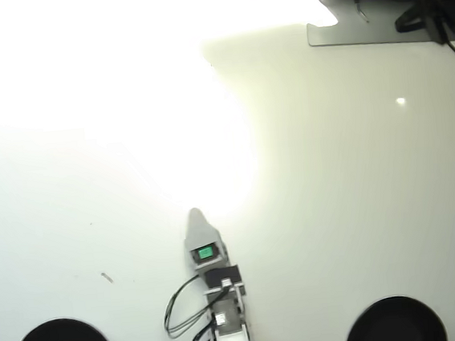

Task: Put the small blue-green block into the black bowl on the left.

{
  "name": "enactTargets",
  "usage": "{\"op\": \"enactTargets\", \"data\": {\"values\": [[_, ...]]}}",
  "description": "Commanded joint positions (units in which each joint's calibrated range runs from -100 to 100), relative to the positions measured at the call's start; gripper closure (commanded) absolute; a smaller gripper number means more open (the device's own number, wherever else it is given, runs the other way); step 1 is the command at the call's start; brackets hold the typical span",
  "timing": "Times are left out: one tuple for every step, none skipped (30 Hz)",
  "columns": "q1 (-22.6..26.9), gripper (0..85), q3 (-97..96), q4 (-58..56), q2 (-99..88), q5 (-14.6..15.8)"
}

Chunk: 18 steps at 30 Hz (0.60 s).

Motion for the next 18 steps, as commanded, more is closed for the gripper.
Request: {"op": "enactTargets", "data": {"values": [[-1.17, 49.8, 0.96, 3.08, -1.32, 0.2], [-1.32, 49.9, 0.68, 3.17, -1.32, 0.2], [-1.42, 49.9, 0.22, 3.57, -1.32, 0.2], [-1.51, 49.9, -0.34, 4.38, -1.32, 0.29], [-1.71, 49.9, -1.08, 5.19, -1.32, 0.34], [-1.76, 49.9, -2.37, 6.73, -1.32, 0.34], [-2.0, 49.9, -4.13, 8.76, -1.32, 0.34], [-2.3, 49.9, -5.97, 11.52, -1.32, 0.34], [-2.49, 49.9, -8.19, 14.35, -1.32, 0.24], [-2.69, 49.9, -10.04, 16.38, -1.32, 0.2], [-2.93, 49.9, -11.33, 17.43, -1.32, 0.2], [-3.22, 49.9, -12.35, 17.35, -1.32, 0.34], [-3.42, 49.9, -13.37, 17.68, -1.32, 0.34], [-3.71, 49.9, -14.66, 17.76, -1.32, 0.34], [-4.1, 49.8, -16.32, 18.57, -1.32, 0.34], [-4.4, 49.8, -17.99, 20.19, -1.32, 0.29], [-4.64, 49.8, -19.84, 22.05, -1.32, 0.29], [-4.93, 49.8, -21.69, 24.08, -1.32, 0.29]]}}
